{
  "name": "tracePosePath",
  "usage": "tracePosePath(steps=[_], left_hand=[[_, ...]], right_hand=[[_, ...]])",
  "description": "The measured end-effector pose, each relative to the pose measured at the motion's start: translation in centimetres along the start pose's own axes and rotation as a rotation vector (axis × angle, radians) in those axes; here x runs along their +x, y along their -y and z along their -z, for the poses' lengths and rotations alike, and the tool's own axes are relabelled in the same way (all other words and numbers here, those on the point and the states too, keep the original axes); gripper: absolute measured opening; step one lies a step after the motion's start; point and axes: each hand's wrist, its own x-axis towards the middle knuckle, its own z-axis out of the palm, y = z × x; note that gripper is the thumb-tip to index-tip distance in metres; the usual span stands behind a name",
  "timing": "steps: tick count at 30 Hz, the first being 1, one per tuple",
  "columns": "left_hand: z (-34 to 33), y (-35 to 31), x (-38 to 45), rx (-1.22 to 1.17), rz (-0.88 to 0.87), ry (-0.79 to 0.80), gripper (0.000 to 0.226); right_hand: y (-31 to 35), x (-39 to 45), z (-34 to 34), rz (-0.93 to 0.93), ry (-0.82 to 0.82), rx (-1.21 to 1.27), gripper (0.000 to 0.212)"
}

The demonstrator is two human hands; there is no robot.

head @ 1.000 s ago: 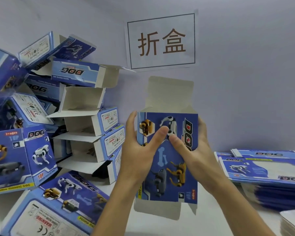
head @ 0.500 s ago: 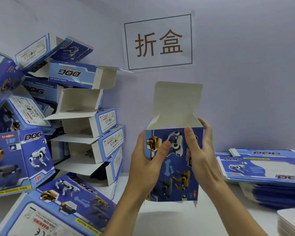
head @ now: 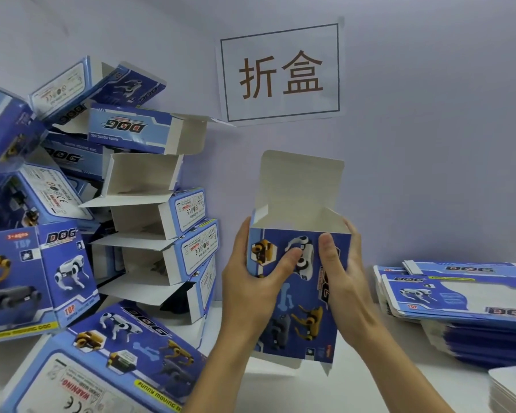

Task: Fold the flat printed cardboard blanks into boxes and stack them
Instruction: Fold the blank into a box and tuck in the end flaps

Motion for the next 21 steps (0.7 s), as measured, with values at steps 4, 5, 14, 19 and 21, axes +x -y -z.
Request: tracePosePath(steps=[4, 5, 14, 19, 21], left_hand=[[-0.1, 0.9, -0.4, 0.019, -0.047, -0.114, 0.075], [-0.3, 1.1, -0.6, 0.017, -0.045, -0.124, 0.073], [1.0, 1.9, -1.0, -0.056, 0.2, 0.198, 0.081], [-0.2, 2.9, -1.8, -0.055, 0.144, 0.079, 0.065], [-0.7, 3.1, -2.0, -0.092, 0.152, 0.071, 0.064]], right_hand=[[0.2, 0.1, 0.2, 0.099, 0.031, -0.041, 0.06], [0.3, 0.1, 0.2, 0.126, 0.021, -0.076, 0.054], [1.0, 0.6, 1.1, 0.144, -0.021, -0.086, 0.057], [1.5, 0.6, 0.6, 0.167, -0.04, -0.148, 0.059], [1.8, 0.7, 1.0, 0.19, -0.038, -0.178, 0.055]])
